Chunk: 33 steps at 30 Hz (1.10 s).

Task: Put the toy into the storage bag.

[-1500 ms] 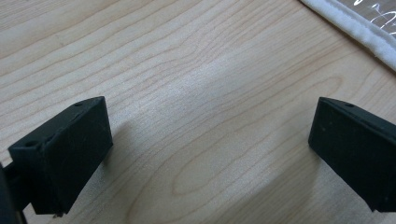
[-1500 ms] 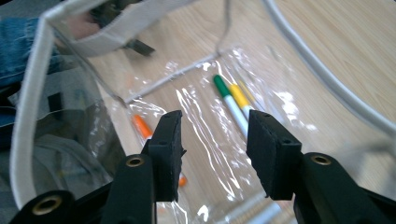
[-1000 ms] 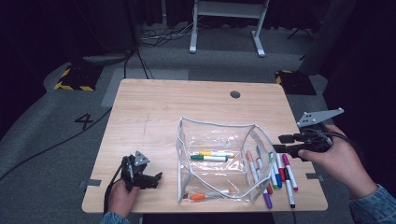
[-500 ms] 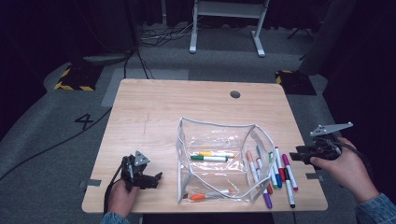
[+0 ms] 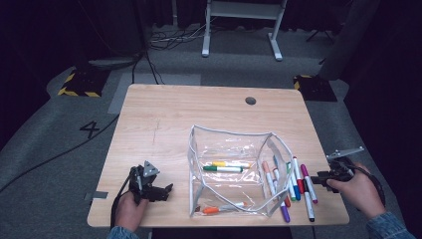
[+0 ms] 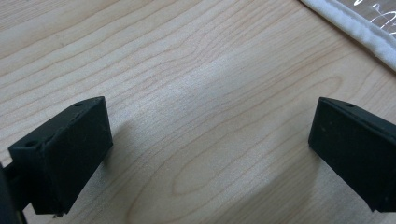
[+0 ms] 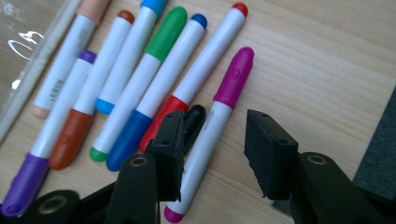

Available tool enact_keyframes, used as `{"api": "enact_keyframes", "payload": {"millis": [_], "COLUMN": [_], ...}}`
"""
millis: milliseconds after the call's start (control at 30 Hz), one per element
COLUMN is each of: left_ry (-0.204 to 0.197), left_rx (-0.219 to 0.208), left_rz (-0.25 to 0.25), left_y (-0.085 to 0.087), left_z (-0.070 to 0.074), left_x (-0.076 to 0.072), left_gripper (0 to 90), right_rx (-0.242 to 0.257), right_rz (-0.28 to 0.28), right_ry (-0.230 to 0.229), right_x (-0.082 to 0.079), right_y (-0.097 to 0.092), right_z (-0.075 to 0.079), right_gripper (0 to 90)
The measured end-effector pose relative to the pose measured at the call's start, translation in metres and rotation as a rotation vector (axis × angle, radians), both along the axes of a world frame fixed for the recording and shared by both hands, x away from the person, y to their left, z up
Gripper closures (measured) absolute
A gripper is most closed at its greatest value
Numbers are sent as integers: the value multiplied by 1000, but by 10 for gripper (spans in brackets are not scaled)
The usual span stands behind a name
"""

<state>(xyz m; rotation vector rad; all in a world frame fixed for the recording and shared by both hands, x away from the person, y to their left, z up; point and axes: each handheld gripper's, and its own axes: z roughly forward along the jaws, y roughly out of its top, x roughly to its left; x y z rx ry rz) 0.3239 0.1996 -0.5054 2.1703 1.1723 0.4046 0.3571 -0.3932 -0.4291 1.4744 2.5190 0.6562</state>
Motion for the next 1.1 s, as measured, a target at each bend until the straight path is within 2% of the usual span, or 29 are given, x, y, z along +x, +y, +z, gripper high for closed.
{"api": "enact_keyframes", "payload": {"millis": [200,367,533,700,833,933,1100], "left_ry": [-1,0,-1,-1,-1,0,-1], "left_rx": [-2,-1,-2,-2,-2,0,-2], "left_rz": [1,1,0,0,0,0,0], "left_y": [0,0,0,0,0,0,0], "left_z": [0,0,0,0,0,0,0], "left_x": [0,0,0,0,0,0,0], "left_gripper": [0,0,0,0,0,0,0], "right_rx": [-1,-4,-34,-59,-54,-33,3], "right_rz": [-13,-33,-76,-123,-153,-150,-127], "right_ry": [31,38,45,28,24,19,-11], "right_x": [4,9,14,15,16,16,11], "right_y": [0,-4,-12,-17,-20,-21,-21], "right_z": [-21,-29,-37,-37,-37,-33,-16], "right_gripper": [585,597,637,756,768,769,769]}}
